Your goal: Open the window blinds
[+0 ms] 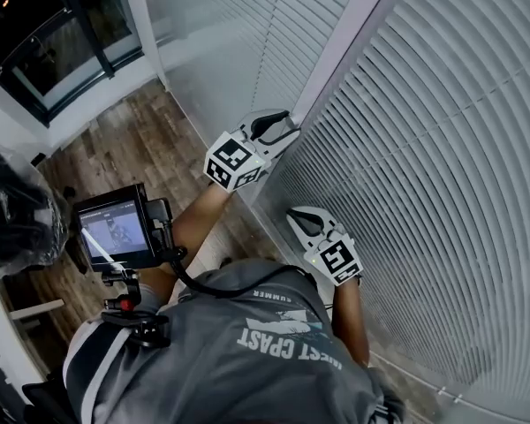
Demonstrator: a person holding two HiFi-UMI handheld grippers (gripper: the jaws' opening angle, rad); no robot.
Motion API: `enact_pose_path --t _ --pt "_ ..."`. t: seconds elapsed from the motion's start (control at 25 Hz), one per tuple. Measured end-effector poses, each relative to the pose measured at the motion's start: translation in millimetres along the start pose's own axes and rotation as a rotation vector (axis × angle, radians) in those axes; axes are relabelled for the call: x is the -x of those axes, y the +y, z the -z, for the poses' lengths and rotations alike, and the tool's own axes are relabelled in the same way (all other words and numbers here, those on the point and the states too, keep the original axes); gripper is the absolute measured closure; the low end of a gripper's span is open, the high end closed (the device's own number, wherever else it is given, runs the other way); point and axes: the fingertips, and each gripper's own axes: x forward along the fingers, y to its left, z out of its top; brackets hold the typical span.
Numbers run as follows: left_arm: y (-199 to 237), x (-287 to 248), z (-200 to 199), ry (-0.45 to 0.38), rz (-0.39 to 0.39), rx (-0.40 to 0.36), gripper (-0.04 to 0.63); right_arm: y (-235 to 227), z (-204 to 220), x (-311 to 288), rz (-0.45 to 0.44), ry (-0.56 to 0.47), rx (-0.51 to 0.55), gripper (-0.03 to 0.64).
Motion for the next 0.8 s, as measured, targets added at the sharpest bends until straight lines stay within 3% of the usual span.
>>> enact_pose_path --t 0.04,0.08,0.12,0.2,0.32,0.36,0.4,0.44,0.6,0.64,0.68,0.72,0.8 --pt "2.4 0.6 -1.9 -0.048 0.023 0.162 0.422 -0.3 1.3 0.4 0.000 0.004 0.000 0.611" --pt "5.5 0.4 -0.8 -0.066 0.030 0.259 0.423 -0.3 2.1 0.4 0.000 0.007 -0.002 0.611" --pt "8.1 0.0 2.0 -0.063 0.024 0.298 0.423 0.4 2.3 0.0 -0.001 0.008 -0.004 0.612" --pt "9.9 0.3 5.4 -0.054 0.007 0.316 0.464 2.3 1.3 -1.8 -0.004 0.006 -0.006 0.611" --pt "9.0 1.2 4.7 -0.067 -0.004 0.327 0.469 2.9 1.0 -2.4 -0.006 0.004 -0.006 0.612" --pt "8.1 1.1 4.0 -0.055 -0.014 0.274 0.469 2.8 1.4 -2.3 -0.006 0.005 -0.006 0.611" --pt "6.8 0.6 3.7 -0.025 -0.031 0.164 0.470 2.6 1.9 -2.2 -0.006 0.006 -0.006 0.612" --pt "5.1 -0.4 4.1 0.024 -0.054 0.004 0.471 2.4 2.3 -2.3 -0.007 0.007 -0.007 0.611" --pt "-1.7 -6.3 9.7 0.272 -0.158 -0.796 0.471 1.3 1.3 -6.0 -0.017 0.006 -0.003 0.612" --pt "-2.4 -8.0 10.6 0.307 -0.164 -0.927 0.471 1.1 0.3 -7.7 -0.022 0.005 -0.001 0.611" --pt "-2.5 -9.4 11.4 0.322 -0.158 -0.992 0.471 1.1 -0.8 -9.4 -0.028 0.003 0.001 0.611" --pt "-2.2 -10.3 12.1 0.324 -0.147 -1.005 0.471 1.3 -1.8 -10.9 -0.032 0.001 0.003 0.612" --pt "-2.1 -10.7 13.1 0.309 -0.130 -0.935 0.471 2.0 -2.9 -12.6 -0.038 -0.003 0.006 0.611"
